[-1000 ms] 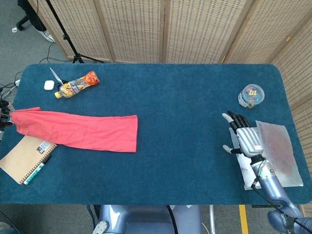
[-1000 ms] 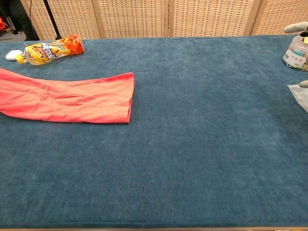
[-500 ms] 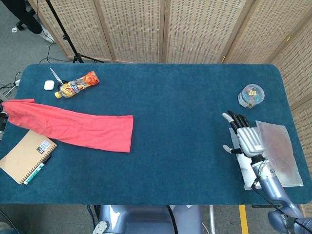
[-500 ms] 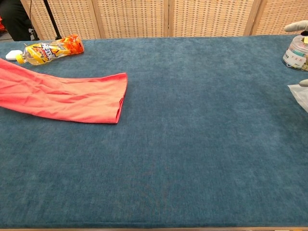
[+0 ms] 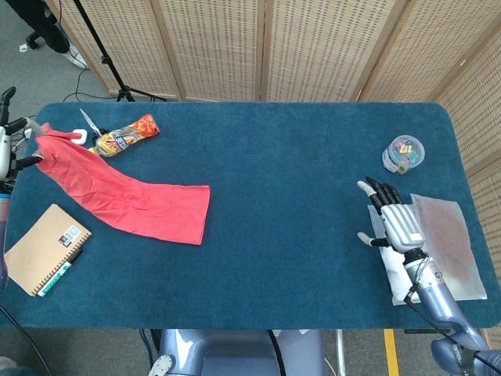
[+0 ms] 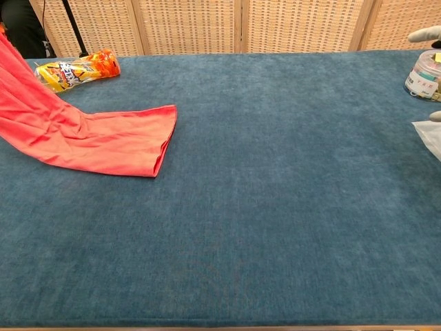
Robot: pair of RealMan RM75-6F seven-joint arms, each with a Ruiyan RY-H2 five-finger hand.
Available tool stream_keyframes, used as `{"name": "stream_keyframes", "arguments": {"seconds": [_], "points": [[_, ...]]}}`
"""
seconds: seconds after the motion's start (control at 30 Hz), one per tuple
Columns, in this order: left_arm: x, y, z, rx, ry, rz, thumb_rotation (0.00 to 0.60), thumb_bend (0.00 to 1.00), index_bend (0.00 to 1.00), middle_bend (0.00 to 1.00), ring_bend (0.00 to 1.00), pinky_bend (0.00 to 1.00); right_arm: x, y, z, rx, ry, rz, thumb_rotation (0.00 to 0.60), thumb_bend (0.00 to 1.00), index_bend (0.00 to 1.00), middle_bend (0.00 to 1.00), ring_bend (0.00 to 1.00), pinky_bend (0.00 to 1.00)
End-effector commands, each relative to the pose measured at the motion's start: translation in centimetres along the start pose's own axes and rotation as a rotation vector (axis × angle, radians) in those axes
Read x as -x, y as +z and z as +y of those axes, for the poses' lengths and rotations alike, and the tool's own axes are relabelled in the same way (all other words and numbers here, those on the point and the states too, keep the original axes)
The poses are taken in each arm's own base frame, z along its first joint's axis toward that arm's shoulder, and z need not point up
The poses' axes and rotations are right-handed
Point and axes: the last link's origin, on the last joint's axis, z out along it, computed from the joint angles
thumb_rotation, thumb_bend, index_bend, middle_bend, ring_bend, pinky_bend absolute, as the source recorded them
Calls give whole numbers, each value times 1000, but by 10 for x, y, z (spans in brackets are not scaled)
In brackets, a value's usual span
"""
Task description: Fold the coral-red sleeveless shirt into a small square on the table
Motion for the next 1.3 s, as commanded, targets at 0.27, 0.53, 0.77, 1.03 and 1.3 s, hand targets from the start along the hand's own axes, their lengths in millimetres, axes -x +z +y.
{"name": "stream_keyframes", "arguments": {"seconds": [0.27, 0.53, 0.77, 1.03, 1.3], "points": [[90, 0, 85, 213, 74, -194, 600, 472, 739, 0, 0, 0, -6, -1, 1, -1, 18, 15, 600, 234, 0, 0, 0, 0], [141, -13, 125, 310, 134, -306, 600, 472, 739, 0, 0, 0, -10, -1, 2, -4, 29, 24, 600, 231, 0, 0, 0, 0], [190, -36, 154, 387, 202, -429, 600, 471, 739, 0, 0, 0, -13, -3, 1, -9, 40, 28, 600, 232, 0, 0, 0, 0], [221, -54, 170, 429, 246, -496, 600, 424, 714, 0, 0, 0, -15, -3, 2, -13, 47, 31, 600, 232, 0, 0, 0, 0], [222, -55, 181, 409, 128, -471, 600, 0, 0, 0, 0, 0, -15, -4, 2, -13, 48, 31, 600, 231, 0, 0, 0, 0]]}}
